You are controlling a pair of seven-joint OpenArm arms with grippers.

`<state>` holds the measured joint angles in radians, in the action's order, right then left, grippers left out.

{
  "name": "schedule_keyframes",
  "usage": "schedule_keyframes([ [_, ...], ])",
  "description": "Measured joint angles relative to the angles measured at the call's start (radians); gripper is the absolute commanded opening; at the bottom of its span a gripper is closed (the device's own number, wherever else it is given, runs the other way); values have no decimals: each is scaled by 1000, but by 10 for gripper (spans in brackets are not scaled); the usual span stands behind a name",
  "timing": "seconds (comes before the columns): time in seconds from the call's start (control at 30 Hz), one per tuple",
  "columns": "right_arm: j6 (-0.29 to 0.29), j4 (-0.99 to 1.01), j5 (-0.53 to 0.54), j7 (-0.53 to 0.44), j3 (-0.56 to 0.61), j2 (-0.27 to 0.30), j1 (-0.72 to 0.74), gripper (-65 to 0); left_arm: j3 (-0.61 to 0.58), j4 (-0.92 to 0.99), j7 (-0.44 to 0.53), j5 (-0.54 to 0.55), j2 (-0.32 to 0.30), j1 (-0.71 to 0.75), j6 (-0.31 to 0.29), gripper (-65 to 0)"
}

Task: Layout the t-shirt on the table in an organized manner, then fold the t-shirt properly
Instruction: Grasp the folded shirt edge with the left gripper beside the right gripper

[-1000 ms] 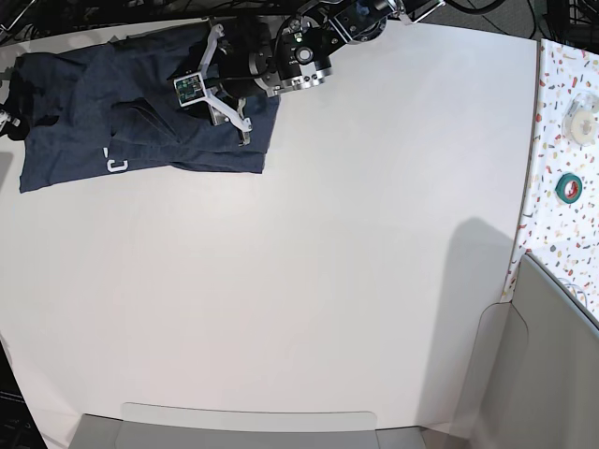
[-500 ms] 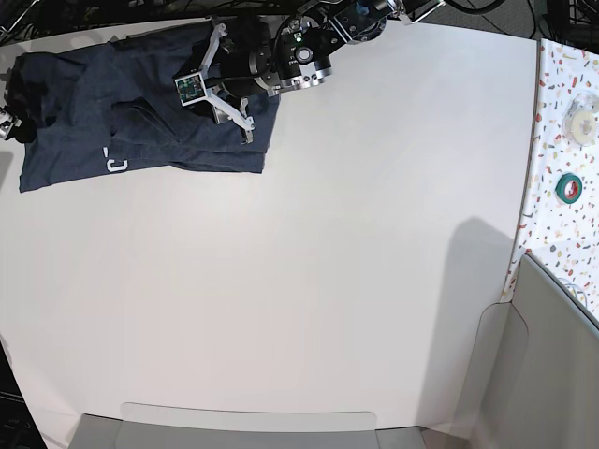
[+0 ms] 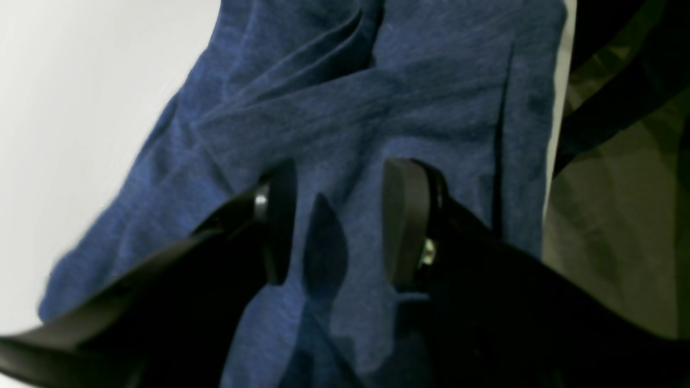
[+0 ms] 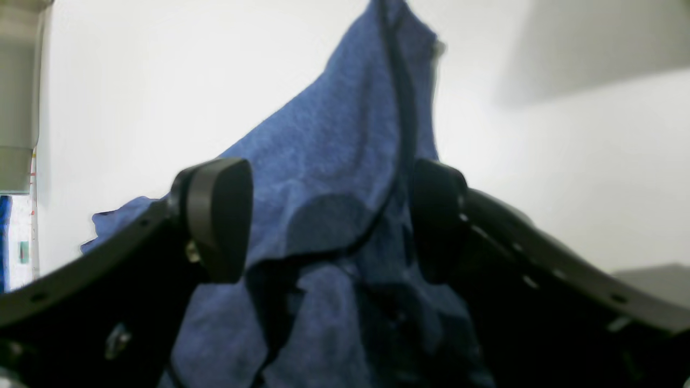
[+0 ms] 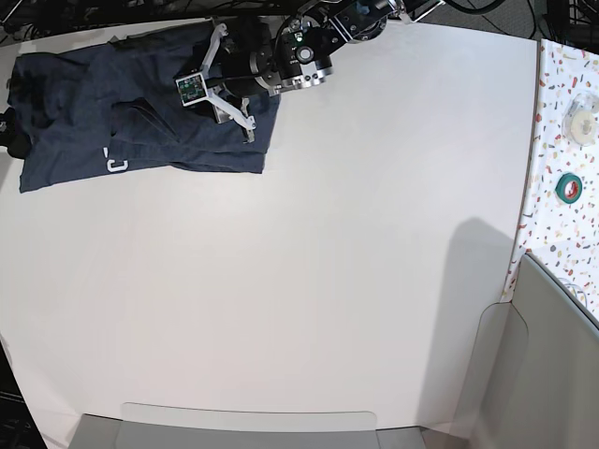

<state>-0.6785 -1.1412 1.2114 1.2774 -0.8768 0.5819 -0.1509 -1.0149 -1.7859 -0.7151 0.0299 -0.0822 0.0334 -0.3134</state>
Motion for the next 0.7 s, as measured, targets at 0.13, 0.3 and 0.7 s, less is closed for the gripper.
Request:
schedule_keyframes([
  [0.13,0,43,-194,-4,0,-23,70,-205,0,0,0,0,-1,2,0,-400],
  [0.3,-14,127,-364,-45,-7,-30,166,-205,1,0,0,0,-2,1,0,-400],
  [0.7,-15,128,-354,-121,94,-15,134,-205,1,0,1,0,-2,-1,0,-400],
])
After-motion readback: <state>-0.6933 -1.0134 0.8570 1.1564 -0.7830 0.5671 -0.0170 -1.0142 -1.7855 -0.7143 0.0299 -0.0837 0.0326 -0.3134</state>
